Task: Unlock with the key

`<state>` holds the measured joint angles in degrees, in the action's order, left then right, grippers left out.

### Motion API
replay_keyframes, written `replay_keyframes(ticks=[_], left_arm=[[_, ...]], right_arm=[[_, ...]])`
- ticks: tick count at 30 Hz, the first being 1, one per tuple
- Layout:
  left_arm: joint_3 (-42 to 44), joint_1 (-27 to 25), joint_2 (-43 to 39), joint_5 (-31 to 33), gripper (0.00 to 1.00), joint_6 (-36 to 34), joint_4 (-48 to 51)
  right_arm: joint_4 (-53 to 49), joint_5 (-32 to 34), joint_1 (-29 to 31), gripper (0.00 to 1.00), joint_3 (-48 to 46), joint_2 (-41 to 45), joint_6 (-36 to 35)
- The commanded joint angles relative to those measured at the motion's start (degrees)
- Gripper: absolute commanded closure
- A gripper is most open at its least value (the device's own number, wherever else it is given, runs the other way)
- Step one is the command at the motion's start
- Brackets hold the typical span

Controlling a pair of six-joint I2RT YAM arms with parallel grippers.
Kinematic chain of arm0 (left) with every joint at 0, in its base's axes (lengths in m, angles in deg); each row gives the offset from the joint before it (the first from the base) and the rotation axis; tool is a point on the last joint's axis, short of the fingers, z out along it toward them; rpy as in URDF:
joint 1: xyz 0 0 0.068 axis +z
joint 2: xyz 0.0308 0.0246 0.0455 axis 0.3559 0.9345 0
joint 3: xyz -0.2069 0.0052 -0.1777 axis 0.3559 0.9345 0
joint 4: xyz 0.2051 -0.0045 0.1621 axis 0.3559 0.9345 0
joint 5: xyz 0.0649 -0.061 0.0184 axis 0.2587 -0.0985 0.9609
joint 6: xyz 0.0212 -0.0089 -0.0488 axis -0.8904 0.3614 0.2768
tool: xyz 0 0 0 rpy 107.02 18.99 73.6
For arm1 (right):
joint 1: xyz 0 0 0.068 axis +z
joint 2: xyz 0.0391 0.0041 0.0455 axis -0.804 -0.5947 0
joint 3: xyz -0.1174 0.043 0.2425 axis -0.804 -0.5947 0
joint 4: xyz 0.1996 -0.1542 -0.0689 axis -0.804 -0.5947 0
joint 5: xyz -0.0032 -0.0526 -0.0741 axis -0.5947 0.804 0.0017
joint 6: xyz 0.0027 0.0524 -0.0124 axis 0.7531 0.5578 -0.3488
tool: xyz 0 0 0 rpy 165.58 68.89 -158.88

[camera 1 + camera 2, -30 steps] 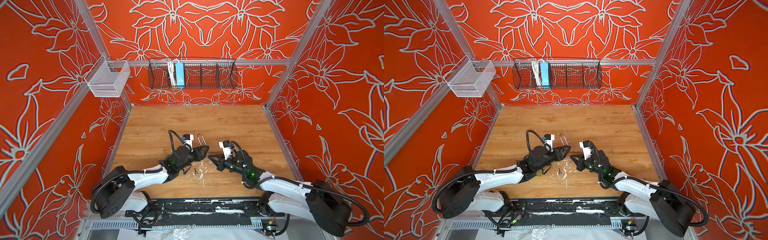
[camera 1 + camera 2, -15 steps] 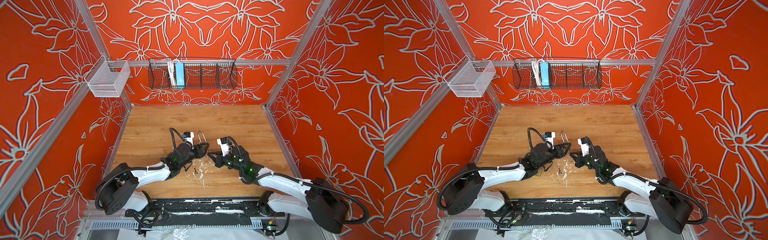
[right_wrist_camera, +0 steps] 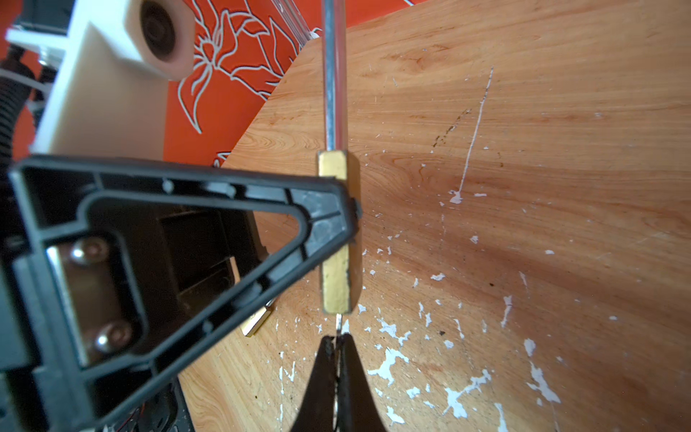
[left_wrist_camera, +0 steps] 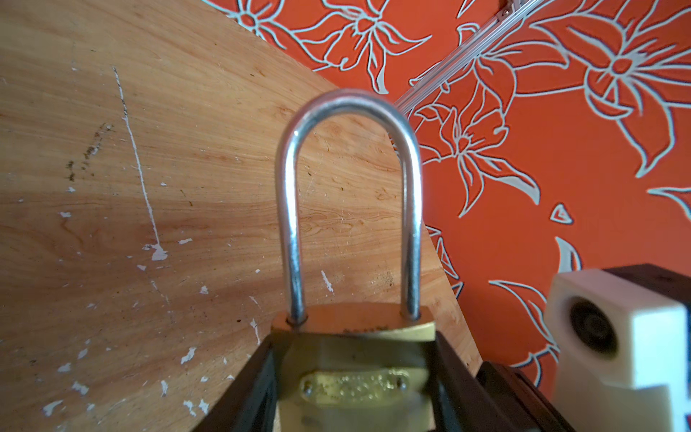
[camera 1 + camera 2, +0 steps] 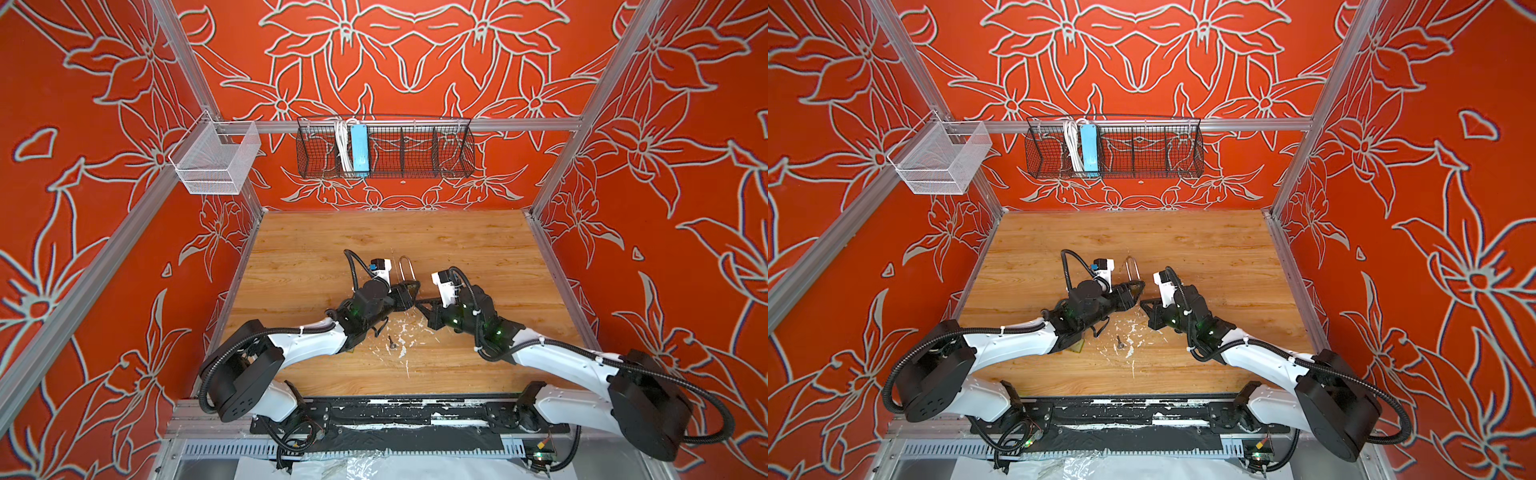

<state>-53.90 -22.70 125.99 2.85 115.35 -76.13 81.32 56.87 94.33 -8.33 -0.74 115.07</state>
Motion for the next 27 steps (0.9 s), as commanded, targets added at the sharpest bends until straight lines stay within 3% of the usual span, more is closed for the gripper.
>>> replay_keyframes(ticks=[1,6,19,27], left_arm=[[0.69,-0.57,2.53,-0.59,1.00,-3.75,10.79],[0.56,-0.57,2.50,1.25,1.00,-2.67,12.03],[5.35,-0.40,-1.56,10.43,1.00,-0.89,8.16],[7.95,1.24,-0.47,13.04,1.00,0.29,3.40]], right_arm=[[9.57,3.22,-0.65,1.00,3.43,4.75,-2.07],[10.44,3.51,-0.77,1.00,-0.11,4.47,-1.61],[20.95,-8.36,-0.49,1.00,-7.36,-7.49,4.27],[26.66,-8.69,2.74,1.00,-10.89,-12.52,6.45]])
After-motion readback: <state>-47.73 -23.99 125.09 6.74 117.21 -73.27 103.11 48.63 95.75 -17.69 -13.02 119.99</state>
